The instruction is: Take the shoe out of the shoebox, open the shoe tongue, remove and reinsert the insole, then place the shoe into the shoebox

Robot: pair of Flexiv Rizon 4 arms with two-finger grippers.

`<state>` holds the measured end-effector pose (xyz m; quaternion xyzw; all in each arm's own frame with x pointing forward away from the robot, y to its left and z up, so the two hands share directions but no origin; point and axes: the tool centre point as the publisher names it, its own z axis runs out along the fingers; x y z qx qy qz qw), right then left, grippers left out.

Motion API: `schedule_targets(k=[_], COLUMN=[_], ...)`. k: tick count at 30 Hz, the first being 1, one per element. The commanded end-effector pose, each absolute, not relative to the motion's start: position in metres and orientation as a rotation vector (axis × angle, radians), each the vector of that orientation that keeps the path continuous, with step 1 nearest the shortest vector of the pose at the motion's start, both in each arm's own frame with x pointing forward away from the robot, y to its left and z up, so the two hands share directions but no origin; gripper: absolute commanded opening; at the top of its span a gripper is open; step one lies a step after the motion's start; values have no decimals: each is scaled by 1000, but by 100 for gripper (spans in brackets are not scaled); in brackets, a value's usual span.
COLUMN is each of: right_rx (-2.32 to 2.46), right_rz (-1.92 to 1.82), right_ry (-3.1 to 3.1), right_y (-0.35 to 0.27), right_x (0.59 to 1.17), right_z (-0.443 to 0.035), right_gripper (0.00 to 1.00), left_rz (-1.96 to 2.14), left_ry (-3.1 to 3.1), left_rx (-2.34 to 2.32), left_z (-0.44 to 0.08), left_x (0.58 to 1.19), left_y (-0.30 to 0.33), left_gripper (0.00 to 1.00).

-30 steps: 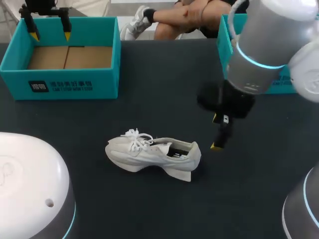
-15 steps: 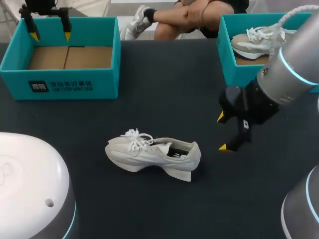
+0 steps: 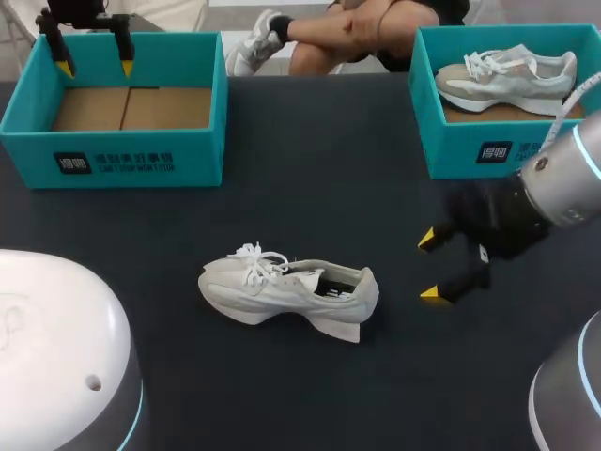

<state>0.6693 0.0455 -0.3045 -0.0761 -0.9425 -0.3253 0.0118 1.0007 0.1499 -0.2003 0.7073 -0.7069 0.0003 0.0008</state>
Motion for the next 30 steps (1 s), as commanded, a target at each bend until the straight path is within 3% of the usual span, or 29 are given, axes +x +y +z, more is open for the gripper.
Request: schedule_targets(k=[1, 30], right_rx=[-230, -196], right_rz=[-1354, -1695], right_ry=[-2812, -2763], right_y=[43, 37], right_x=[675, 680], right_z=[-321, -371], right_gripper=[100, 100], left_rz=[0, 0], left_ry=[-2220, -2220], left_rx=[2221, 2221], left_z=[-200, -200], left_x=[1001, 1001], left_y=[150, 150], left_gripper=[100, 100])
